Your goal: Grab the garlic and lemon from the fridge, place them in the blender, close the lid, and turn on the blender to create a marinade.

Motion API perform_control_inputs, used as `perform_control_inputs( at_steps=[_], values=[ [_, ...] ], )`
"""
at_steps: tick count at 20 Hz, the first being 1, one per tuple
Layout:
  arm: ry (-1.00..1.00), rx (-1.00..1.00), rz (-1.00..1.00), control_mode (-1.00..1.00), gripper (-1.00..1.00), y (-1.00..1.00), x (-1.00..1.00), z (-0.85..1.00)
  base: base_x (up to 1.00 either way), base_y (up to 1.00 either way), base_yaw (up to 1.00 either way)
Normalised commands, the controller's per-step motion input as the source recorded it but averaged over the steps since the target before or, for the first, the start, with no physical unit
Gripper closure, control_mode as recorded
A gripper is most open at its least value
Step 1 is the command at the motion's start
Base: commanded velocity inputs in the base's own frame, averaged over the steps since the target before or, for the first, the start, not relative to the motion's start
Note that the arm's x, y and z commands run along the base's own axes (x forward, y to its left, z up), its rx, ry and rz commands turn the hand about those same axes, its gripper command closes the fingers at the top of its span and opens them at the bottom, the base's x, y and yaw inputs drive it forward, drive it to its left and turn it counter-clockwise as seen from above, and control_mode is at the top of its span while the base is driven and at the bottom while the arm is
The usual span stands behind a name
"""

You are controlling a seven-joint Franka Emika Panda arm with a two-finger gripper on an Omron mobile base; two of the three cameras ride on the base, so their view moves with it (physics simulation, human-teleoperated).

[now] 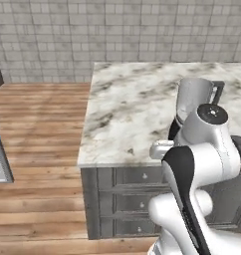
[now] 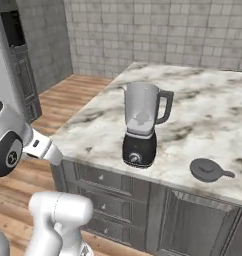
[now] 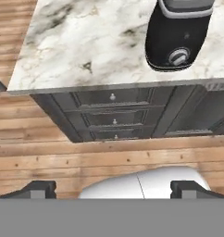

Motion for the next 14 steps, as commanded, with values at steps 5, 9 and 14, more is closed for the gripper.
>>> perform_control_inputs(
  at_steps=[5,9,14],
  values=[
    [0.0,0.0,0.0,1.0,-1.0,0.0,0.0,0.0,-0.02,0.83,0.71],
    [0.0,0.0,0.0,1.0,-1.0,0.0,0.0,0.0,0.27,0.74,0.61],
    [0.0,0.0,0.0,1.0,-1.0,0.0,0.0,0.0,0.94,0.35,0.47]
  ],
)
